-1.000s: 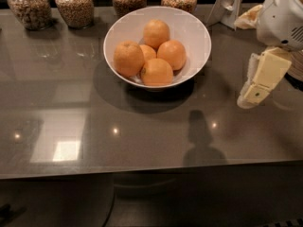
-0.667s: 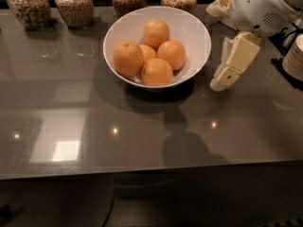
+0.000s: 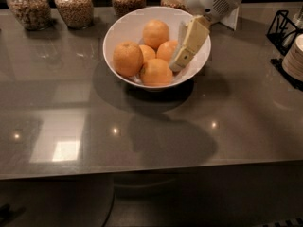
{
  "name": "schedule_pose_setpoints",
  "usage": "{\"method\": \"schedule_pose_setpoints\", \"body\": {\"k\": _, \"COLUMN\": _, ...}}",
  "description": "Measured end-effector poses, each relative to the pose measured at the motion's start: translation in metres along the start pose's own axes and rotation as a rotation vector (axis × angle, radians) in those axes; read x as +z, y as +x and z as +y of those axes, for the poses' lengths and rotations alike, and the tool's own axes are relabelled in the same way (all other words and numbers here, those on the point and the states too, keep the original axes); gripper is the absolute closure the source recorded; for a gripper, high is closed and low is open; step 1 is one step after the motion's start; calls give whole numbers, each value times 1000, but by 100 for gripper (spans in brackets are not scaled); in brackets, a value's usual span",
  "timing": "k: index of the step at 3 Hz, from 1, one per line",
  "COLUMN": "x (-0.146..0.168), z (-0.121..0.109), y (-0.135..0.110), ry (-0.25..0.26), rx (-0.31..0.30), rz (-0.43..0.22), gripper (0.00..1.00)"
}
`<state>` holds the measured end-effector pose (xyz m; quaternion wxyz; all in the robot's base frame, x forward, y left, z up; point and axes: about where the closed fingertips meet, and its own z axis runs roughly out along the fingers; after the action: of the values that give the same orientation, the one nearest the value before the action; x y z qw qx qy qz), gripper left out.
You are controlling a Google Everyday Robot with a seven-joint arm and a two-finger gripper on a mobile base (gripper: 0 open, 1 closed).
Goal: Pick orange from white bowl
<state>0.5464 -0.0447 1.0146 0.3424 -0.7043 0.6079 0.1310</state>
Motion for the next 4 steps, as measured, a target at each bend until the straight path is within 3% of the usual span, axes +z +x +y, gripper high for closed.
{"method": "schedule_pose_setpoints", "body": {"k": 2, "x": 64, "z": -24, "y": -39, "ry": -67, "rx": -94, "rz": -54, "gripper": 0}}
{"method": "schedule_pose_setpoints", "body": {"k": 4, "x": 71, "z": -29, "y": -31, "ry": -68, "rx": -116, "rz": -50, "gripper": 0}}
